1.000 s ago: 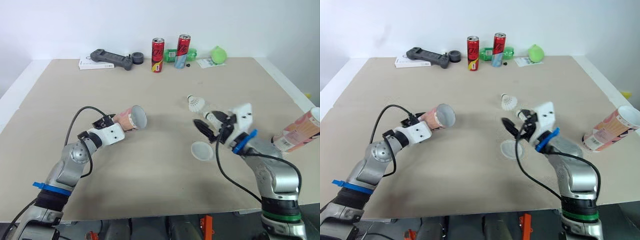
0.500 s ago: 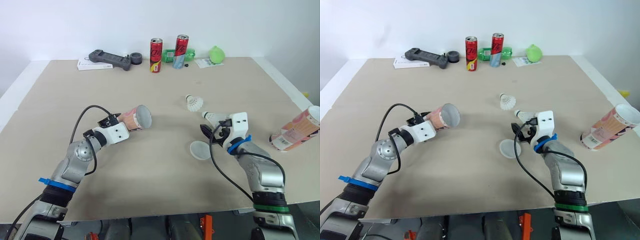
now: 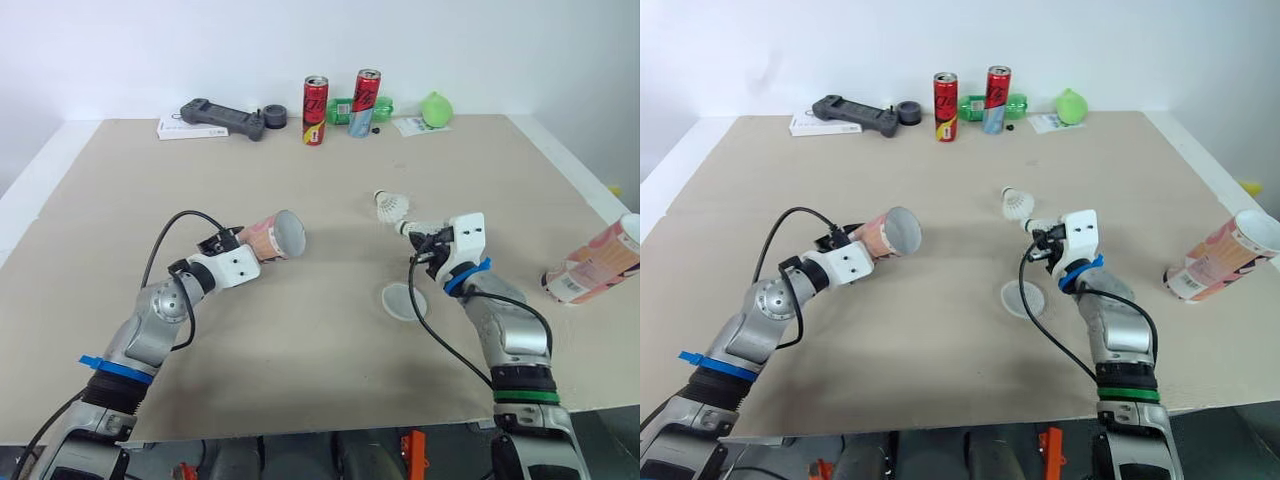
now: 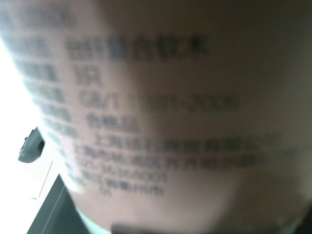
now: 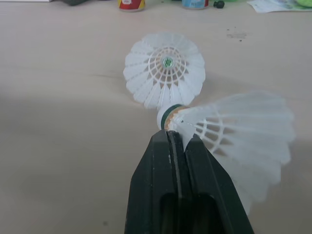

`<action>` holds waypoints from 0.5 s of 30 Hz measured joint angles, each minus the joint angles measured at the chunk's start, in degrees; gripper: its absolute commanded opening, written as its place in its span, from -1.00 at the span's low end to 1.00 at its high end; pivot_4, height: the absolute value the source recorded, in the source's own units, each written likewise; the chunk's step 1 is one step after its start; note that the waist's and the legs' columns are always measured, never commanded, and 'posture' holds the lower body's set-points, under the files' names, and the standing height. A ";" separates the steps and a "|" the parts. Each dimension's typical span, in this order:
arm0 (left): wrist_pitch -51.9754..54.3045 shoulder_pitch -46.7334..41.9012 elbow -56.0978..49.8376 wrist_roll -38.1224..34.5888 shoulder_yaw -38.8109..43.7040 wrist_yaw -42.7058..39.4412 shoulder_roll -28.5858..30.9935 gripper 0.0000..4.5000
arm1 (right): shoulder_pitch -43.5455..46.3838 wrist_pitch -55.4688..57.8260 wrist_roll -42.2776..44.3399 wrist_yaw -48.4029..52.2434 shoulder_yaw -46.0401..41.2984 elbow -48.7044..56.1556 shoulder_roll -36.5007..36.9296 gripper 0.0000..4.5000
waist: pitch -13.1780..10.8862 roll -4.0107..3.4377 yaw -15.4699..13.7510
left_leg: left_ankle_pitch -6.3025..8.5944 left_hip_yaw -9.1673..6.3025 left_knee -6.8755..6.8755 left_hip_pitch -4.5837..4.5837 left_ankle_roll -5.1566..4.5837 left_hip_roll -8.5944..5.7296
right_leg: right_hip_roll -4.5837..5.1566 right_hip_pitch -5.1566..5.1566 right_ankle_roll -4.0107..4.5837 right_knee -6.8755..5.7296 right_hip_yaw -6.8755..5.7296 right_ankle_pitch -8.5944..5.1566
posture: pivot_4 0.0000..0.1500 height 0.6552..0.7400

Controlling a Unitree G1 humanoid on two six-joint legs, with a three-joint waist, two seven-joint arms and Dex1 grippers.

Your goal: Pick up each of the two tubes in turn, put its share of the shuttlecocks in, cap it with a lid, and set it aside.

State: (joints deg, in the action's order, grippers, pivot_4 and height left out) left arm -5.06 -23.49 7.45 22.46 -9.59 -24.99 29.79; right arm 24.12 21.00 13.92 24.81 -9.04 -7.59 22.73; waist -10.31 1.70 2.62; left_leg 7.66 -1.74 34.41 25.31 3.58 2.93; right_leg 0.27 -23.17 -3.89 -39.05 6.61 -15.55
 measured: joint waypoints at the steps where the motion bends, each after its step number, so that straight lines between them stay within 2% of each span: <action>1: 0.00 -0.24 0.14 -0.01 -0.20 -0.01 -0.17 0.32 | -2.35 1.95 1.85 3.39 -0.04 4.45 2.92 -0.99 | -0.02 -0.03 -0.09 | 0.00 -0.01 0.00 0.02 0.00 -0.03 | 0.03 -0.01 -0.04 0.00 0.01 -0.02 | 1.00 1.00; 3: 0.00 -0.34 0.34 -0.01 -0.17 0.01 -0.15 0.32 | -3.11 2.81 3.14 5.33 -0.15 7.10 4.10 -0.99 | -0.01 -0.04 0.01 | 0.00 -0.01 0.00 0.01 0.00 -0.03 | 0.02 0.00 -0.04 0.00 0.02 -0.02 | 1.00 1.00; 5: 0.00 -0.95 1.04 -0.01 -0.41 -0.05 -0.28 0.32 | -3.47 6.84 8.97 9.85 -0.34 15.12 6.21 -0.99 | -0.03 -0.13 0.16 | 0.00 -0.01 0.00 -0.01 0.00 -0.02 | 0.01 -0.01 -0.05 0.00 0.03 -0.02 | 1.00 1.00; 9: -0.16 -2.31 2.20 0.00 -1.70 -0.10 -1.53 0.32 | 1.61 12.63 14.52 13.65 3.60 26.38 7.32 -0.99 | -0.02 -0.11 0.34 | -0.02 -0.04 0.01 -0.12 -0.02 0.07 | -0.11 0.02 -0.01 0.00 0.01 0.05 | 1.00 1.00; 15: -1.09 -2.89 2.95 -0.03 -1.92 -0.12 -1.65 0.32 | 6.69 14.77 13.06 13.84 13.60 27.44 4.45 -0.99 | -0.01 -0.10 0.11 | -0.04 0.00 0.03 -0.04 -0.03 0.03 | -0.05 -0.01 -0.02 0.00 0.02 0.06 | 1.00 1.00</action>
State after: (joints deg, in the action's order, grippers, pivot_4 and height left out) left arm -6.15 -26.38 10.40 22.43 -11.51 -25.11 28.14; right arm 30.80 35.76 26.98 38.65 4.56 19.84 27.18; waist -10.32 1.60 2.74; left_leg 7.62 -1.74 34.43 25.27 3.55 2.97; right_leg 0.23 -23.18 -3.91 -39.05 6.63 -15.49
